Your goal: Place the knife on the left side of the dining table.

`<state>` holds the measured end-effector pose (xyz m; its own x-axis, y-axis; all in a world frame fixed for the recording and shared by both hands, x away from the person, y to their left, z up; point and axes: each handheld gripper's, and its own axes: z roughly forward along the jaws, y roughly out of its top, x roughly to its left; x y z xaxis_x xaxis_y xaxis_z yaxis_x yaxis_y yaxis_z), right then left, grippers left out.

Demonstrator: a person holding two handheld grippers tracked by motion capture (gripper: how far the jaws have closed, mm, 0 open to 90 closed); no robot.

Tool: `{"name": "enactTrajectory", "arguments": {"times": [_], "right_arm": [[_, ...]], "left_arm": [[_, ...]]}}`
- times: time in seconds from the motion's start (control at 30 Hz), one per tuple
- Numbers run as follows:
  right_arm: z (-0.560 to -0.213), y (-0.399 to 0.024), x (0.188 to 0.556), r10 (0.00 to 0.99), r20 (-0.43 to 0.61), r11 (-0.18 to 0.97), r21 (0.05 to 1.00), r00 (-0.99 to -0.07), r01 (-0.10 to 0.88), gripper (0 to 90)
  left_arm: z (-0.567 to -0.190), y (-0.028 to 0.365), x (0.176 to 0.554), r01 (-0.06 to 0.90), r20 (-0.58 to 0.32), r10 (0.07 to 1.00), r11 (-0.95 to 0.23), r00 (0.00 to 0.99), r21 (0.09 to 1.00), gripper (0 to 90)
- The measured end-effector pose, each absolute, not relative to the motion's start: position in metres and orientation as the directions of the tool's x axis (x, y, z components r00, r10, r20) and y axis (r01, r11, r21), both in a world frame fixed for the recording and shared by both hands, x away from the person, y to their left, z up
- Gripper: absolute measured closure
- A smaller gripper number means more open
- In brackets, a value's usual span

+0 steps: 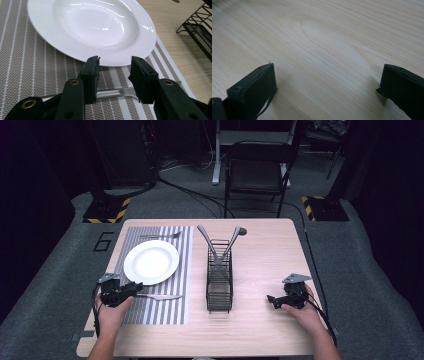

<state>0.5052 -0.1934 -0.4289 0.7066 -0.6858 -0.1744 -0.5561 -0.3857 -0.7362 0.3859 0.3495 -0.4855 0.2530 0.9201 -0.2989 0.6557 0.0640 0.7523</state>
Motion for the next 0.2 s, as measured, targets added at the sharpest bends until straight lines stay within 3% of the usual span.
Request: {"name": "enactTrajectory", "arguments": {"times": [0.2], "right_arm": [[-0.4289, -0.194, 0.5052, -0.689, -0.179, -0.378, -0.738, 0.703, -0.558, 0.0]], "left_arm": [[-0.4857, 0.3376, 0.3871, 0.65, -0.261, 0.914, -0.002, 0.309, 0.76, 55.4]]}}
